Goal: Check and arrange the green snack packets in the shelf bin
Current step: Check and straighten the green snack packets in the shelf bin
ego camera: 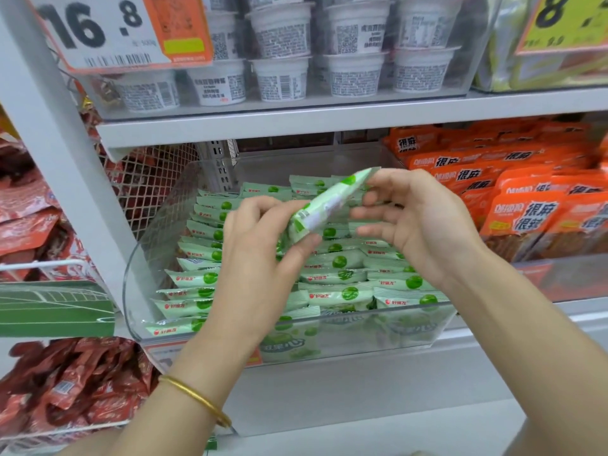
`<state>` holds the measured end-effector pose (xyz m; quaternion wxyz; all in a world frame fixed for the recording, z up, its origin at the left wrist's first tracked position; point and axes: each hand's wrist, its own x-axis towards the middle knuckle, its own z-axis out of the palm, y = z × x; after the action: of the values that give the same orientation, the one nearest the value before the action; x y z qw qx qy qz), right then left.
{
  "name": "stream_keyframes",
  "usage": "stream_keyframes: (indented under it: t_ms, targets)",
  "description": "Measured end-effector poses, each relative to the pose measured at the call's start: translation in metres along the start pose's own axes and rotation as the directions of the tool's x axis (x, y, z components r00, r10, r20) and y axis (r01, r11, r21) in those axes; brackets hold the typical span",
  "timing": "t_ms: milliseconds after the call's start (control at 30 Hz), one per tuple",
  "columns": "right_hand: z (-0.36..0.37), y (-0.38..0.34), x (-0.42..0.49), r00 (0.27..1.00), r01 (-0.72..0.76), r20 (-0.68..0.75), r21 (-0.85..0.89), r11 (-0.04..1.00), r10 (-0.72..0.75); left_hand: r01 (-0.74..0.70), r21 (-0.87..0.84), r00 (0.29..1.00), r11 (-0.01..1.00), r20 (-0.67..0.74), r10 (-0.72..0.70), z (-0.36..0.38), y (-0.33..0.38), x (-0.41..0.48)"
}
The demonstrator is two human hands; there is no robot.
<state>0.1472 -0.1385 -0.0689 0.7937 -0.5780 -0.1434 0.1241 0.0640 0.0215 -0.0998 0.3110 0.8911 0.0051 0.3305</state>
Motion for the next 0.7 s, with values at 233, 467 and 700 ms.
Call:
stream_keyframes:
  t_ms: [233,467,700]
  targets:
    - [-0.003,0.006,0.000,0.969,0.235,0.150,-0.307,0.922,-0.197,0.244,-0.432,0.969,0.868,0.133,-0.206,-0.005,0.014,0.002]
    - [0.000,0.005,-0.003,0.957,0.283,0.160,-0.339,0.897,-0.241,0.330,-0.560,0.943,0.760,0.224,-0.245,-0.001,0.012,0.002]
    - [0.000,0.007,-0.001,0.959,0.279,0.152,-0.326,0.903,-0.241,0.336,-0.563,0.939,0.755,0.259,-0.225,0.001,0.010,0.002]
